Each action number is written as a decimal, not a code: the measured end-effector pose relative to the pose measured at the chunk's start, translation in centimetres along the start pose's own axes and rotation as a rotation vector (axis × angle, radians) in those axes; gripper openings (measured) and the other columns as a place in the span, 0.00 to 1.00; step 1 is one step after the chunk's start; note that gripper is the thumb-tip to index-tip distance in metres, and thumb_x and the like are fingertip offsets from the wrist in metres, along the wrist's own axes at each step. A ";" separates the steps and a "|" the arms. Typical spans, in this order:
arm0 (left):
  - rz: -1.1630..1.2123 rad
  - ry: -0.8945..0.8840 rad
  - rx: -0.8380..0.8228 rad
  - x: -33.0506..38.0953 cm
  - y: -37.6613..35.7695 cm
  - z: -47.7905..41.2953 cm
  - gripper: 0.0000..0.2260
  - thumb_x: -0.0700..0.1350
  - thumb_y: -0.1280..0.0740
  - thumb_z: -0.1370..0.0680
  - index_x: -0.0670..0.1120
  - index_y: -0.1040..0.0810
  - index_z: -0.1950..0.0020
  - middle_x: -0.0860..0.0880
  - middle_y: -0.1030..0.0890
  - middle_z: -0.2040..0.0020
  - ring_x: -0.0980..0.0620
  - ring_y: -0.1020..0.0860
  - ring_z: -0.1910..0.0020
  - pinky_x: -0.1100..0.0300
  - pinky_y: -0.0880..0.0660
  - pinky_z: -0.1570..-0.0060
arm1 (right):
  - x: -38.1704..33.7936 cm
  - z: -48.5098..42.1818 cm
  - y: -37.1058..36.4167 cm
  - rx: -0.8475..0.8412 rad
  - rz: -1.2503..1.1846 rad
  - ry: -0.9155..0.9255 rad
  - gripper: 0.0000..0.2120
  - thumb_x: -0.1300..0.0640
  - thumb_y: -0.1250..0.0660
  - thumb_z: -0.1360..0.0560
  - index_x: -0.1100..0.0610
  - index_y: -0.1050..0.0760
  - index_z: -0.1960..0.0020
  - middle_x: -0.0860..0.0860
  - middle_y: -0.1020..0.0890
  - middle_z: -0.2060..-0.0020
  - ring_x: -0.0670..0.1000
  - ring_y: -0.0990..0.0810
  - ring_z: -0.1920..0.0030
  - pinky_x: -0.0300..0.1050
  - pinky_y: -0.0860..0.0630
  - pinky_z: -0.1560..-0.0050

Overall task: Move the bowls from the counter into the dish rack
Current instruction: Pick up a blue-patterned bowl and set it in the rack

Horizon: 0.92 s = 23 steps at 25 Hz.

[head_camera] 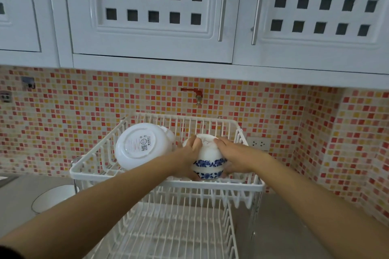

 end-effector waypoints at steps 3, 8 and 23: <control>-0.043 0.007 0.045 0.1 -0.4 -0.1 0.38 0.48 0.31 0.27 0.45 0.51 0.25 0.45 0.57 0.22 0.32 0.42 0.28 0.42 0.35 0.32 | 0.1 0.0 -0.1 0.022 0.003 -0.014 0.52 0.46 0.26 0.32 0.57 0.59 0.23 0.51 0.55 0.22 0.55 0.40 0.26 0.52 0.35 0.29; -0.087 -0.001 0.239 -0.2 0.1 -0.4 0.28 0.36 0.37 0.24 0.42 0.43 0.26 0.42 0.40 0.26 0.40 0.28 0.35 0.49 0.27 0.38 | 0.3 -0.8 0.1 0.035 0.050 -0.057 0.53 0.41 0.25 0.35 0.56 0.54 0.24 0.53 0.46 0.23 0.56 0.36 0.28 0.53 0.32 0.31; -0.122 0.005 0.173 0.4 -0.1 -0.5 0.26 0.40 0.39 0.21 0.43 0.45 0.25 0.38 0.40 0.25 0.39 0.27 0.37 0.49 0.27 0.40 | -0.1 -0.7 0.4 0.078 0.027 -0.108 0.49 0.38 0.23 0.41 0.56 0.40 0.28 0.52 0.29 0.32 0.55 0.28 0.36 0.51 0.26 0.39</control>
Point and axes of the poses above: each hand's wrist, its own z-axis away from the middle knuckle, its own y-axis out of the back of the hand, x = y × z, the point moved 1 cm from there along -z, towards the middle knuckle
